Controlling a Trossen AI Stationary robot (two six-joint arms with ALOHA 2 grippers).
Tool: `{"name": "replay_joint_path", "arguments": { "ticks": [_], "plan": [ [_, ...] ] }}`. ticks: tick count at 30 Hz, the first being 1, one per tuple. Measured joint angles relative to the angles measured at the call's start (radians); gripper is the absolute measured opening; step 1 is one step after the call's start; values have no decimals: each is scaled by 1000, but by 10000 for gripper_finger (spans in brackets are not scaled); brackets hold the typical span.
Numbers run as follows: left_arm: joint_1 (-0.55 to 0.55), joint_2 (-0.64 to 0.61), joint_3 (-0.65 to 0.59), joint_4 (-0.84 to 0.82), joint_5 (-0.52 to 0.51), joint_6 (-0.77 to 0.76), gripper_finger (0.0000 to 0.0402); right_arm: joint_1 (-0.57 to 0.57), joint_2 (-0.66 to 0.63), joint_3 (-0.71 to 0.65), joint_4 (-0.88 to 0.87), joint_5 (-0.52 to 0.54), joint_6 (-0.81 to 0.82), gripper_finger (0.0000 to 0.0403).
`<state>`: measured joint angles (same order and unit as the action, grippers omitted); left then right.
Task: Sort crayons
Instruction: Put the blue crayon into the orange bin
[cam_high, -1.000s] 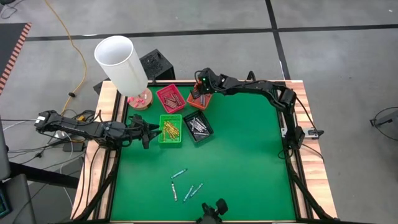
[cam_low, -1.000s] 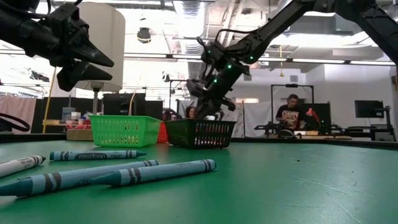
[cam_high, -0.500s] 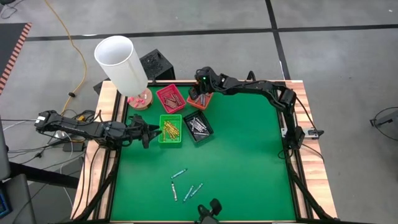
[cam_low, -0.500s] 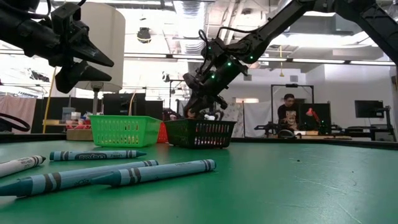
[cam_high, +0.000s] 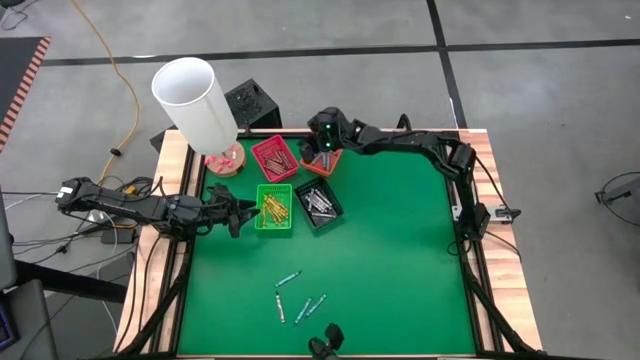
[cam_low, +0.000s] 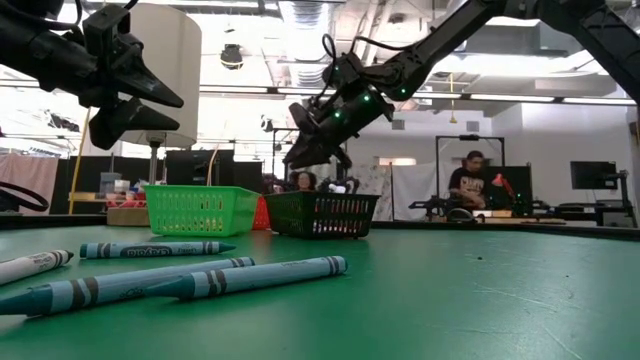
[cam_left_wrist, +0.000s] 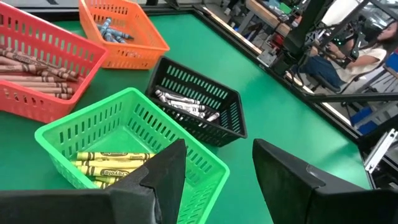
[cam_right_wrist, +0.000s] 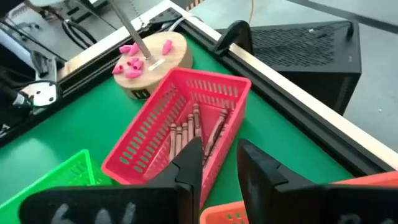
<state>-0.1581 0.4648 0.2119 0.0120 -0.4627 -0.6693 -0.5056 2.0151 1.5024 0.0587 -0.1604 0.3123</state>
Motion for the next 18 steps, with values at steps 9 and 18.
{"name": "replay_joint_path", "arguments": {
  "ticks": [9,18],
  "plan": [
    [0,0,0,1,-16,-23,175,34,0,0,8,0,-59,98],
    [0,0,0,0,-16,-34,175,55,0,0,11,0,-90,98]
  ]
}}
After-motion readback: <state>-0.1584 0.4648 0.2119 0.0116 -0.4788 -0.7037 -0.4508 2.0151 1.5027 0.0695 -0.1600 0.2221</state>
